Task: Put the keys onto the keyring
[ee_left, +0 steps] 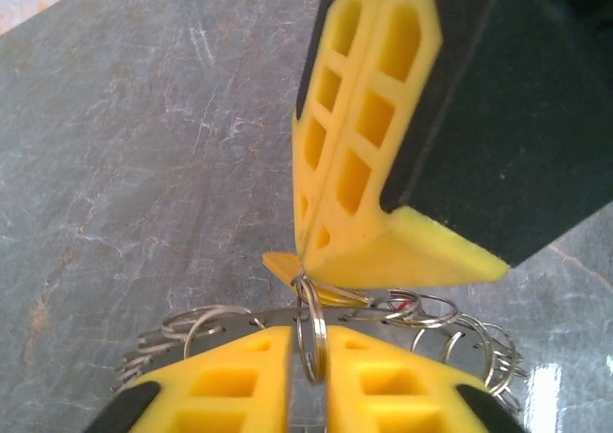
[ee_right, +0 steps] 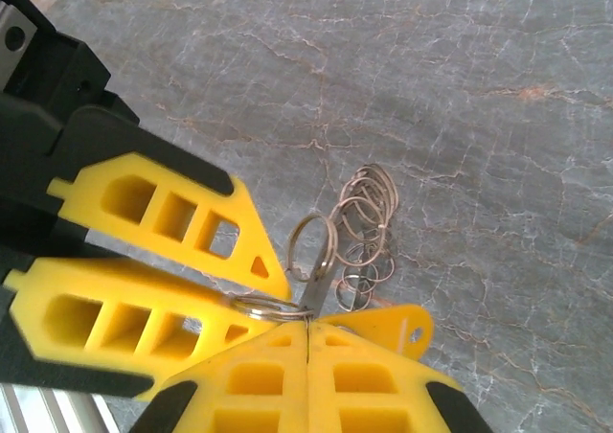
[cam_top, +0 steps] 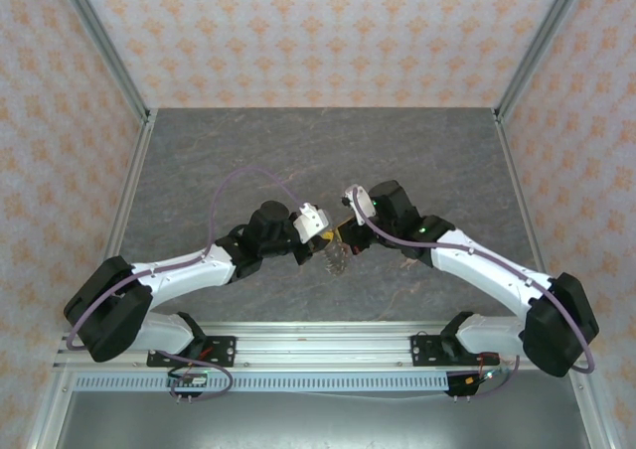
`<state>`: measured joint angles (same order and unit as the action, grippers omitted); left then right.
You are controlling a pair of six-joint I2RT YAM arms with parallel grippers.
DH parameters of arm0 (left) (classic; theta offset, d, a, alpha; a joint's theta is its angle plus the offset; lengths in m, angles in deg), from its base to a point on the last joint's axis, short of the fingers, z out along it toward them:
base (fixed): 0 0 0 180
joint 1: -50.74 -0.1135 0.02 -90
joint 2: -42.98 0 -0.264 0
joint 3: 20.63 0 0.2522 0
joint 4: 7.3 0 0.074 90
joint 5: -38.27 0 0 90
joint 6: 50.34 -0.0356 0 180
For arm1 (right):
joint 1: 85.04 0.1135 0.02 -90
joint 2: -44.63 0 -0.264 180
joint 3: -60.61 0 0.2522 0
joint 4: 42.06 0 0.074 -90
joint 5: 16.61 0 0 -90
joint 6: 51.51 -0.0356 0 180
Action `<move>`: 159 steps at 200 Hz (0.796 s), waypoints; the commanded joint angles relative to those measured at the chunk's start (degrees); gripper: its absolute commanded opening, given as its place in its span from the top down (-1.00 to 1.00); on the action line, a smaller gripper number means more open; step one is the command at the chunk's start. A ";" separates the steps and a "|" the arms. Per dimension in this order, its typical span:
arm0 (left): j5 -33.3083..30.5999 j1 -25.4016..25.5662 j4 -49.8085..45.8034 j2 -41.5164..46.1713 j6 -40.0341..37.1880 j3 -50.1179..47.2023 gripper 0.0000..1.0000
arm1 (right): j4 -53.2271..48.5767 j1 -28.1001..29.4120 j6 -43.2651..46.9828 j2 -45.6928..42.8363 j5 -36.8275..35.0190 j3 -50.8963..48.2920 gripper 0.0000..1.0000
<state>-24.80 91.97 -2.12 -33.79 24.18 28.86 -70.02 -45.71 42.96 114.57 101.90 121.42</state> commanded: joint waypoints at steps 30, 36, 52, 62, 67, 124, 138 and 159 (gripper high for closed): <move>-0.19 0.10 -1.50 1.69 -1.48 1.16 0.45 | 0.35 -0.13 -0.44 -0.51 3.15 2.39 1.00; -0.25 0.09 -1.67 1.75 -1.56 1.19 0.44 | 0.25 -0.13 -0.30 -0.43 3.29 2.51 1.00; -0.48 0.06 -1.98 1.94 -1.80 1.27 0.39 | -0.04 -0.13 -0.17 -0.51 3.71 2.80 1.00; -0.63 0.16 -2.31 2.03 -1.88 1.36 0.38 | -0.42 -0.13 0.08 -0.55 3.98 2.95 1.00; -0.74 0.08 -2.41 2.10 -1.83 1.36 0.38 | -0.47 -0.09 0.22 -0.57 4.09 3.05 1.00; -0.51 0.08 -3.07 2.91 -2.34 2.37 0.41 | -1.88 -0.09 0.85 -0.43 5.82 3.40 1.00; -0.14 0.02 -3.62 2.69 -2.62 2.74 0.45 | -1.71 -0.12 0.89 -0.67 6.32 3.25 1.00; -0.20 0.07 -3.90 2.51 -2.88 2.68 0.55 | -1.96 -0.10 1.02 -0.91 6.57 3.23 1.00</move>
<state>-25.15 91.97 -5.09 -32.37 22.74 29.69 -71.09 -45.82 43.18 114.54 106.89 123.03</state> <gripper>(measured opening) 0.253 0.043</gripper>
